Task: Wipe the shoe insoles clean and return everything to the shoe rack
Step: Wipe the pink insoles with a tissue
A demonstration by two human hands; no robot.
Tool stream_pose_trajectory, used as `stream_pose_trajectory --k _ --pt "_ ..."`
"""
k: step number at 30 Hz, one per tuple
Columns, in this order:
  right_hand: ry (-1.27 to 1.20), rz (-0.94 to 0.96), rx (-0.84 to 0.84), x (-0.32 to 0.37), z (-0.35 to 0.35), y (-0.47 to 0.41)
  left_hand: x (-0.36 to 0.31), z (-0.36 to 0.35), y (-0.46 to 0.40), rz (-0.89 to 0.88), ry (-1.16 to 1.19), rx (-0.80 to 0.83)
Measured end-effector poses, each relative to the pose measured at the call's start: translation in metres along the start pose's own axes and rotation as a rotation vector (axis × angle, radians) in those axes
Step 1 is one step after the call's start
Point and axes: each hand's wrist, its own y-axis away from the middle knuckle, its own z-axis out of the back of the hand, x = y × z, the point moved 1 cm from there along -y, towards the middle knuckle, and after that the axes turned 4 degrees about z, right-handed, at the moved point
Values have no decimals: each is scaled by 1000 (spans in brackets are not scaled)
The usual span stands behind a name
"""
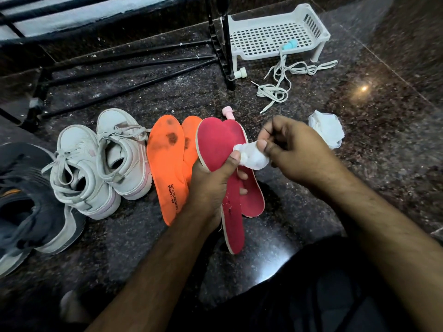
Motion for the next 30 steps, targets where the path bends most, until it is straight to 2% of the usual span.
stream_pose_trajectory --k 5,11,17,21,25,28,30 --pt "53 -18 8 -7 8 -6 -2 2 0 0 33 -11" --pt "281 -23 286 -6 3 1 -4 4 -3 -18 124 -64" --pt "179 25 221 -2 3 1 -5 1 0 -39 64 -20" --pt "384 62 218 -1 0 1 -6 -1 1 -21 74 -37" --pt "554 6 205 -1 5 1 -7 2 0 -4 94 -67" --pt "599 5 285 -1 2 5 -6 1 1 -2 84 -60" --pt "593 21 267 1 -1 7 -7 0 1 5 104 -55"
